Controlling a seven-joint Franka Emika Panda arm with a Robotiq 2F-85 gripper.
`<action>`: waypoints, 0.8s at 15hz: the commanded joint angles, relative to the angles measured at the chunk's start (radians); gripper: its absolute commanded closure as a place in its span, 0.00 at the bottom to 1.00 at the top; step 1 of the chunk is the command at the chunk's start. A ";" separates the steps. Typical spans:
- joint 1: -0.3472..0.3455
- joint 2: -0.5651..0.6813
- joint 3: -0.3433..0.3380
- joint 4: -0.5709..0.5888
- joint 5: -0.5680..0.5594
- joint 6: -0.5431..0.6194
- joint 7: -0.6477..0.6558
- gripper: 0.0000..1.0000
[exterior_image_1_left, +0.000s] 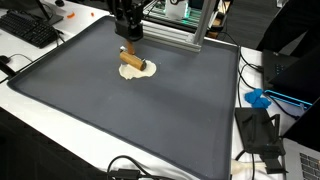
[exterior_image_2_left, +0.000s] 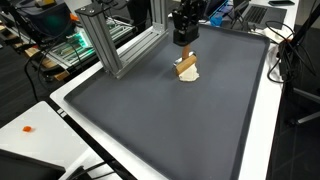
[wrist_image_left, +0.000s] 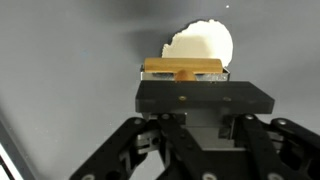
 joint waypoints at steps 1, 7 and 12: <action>-0.019 -0.018 0.021 -0.016 0.020 -0.055 -0.207 0.78; -0.012 -0.021 0.045 -0.072 0.007 0.009 -0.437 0.78; -0.008 -0.013 0.059 -0.121 0.025 0.141 -0.468 0.78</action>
